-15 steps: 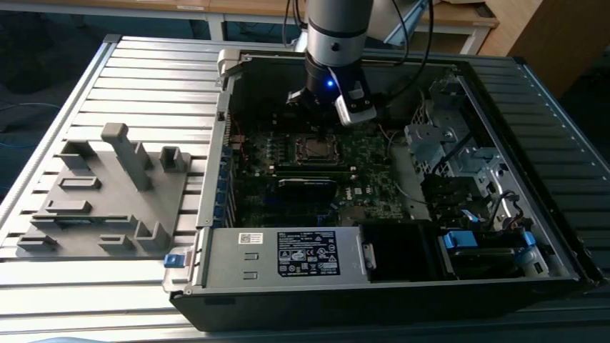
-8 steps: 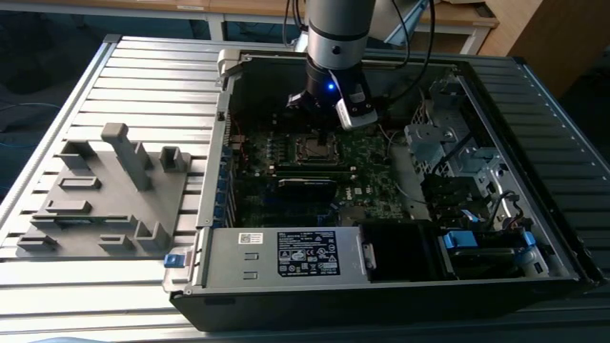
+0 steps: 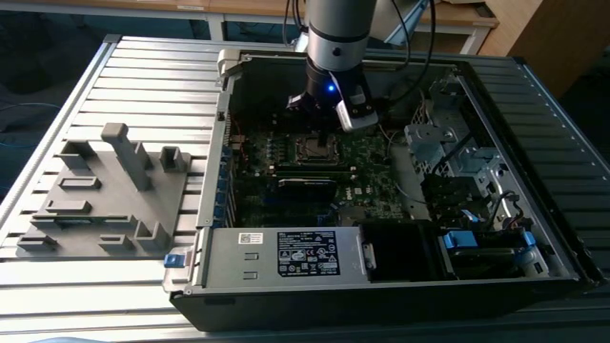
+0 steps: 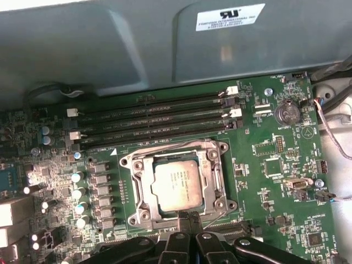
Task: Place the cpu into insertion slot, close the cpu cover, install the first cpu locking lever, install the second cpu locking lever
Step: 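Install the second cpu locking lever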
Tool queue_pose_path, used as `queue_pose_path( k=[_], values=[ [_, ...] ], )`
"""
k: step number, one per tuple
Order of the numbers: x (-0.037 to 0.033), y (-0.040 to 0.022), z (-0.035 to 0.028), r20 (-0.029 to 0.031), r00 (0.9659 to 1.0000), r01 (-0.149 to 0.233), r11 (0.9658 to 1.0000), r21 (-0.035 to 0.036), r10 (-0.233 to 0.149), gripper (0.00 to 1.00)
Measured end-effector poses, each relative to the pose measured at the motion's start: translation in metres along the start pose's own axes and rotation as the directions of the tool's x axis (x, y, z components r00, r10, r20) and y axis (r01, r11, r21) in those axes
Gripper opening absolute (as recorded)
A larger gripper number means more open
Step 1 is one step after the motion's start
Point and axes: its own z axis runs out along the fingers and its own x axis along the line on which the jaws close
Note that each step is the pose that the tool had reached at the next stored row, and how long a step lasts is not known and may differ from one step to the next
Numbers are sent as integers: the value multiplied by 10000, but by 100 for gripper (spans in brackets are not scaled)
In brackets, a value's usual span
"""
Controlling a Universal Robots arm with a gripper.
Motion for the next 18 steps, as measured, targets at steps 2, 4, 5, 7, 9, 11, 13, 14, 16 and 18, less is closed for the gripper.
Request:
queue_pose_path(
  k=[2, 4, 5, 7, 9, 11, 13, 14, 16, 18],
  values=[
    [-3, -17, 0, 0, 10000, 0, 10000, -1, 0, 11],
    [-4, -27, 0, 0, 10000, -1, 10000, -2, 1, 11],
    [-4, -27, 0, 0, 10000, -2, 10000, -1, 2, 11],
    [-4, -27, 0, 0, 10000, -1, 10000, -1, 1, 11],
    [-4, -28, 0, 0, 10000, -1, 10000, -1, 1, 11],
    [-5, -33, 0, 1, 10000, 0, 10000, -2, 0, 11],
    [-6, -38, 0, 0, 10000, 0, 10000, -1, 0, 11],
    [-6, -39, 0, 1, 10000, -1, 10000, -2, 1, 11],
    [-6, -40, 0, 0, 10000, -1, 10000, 0, 1, 11],
    [-6, -41, 2, 1, 10000, 0, 10000, -2, 0, 11]
  ],
)
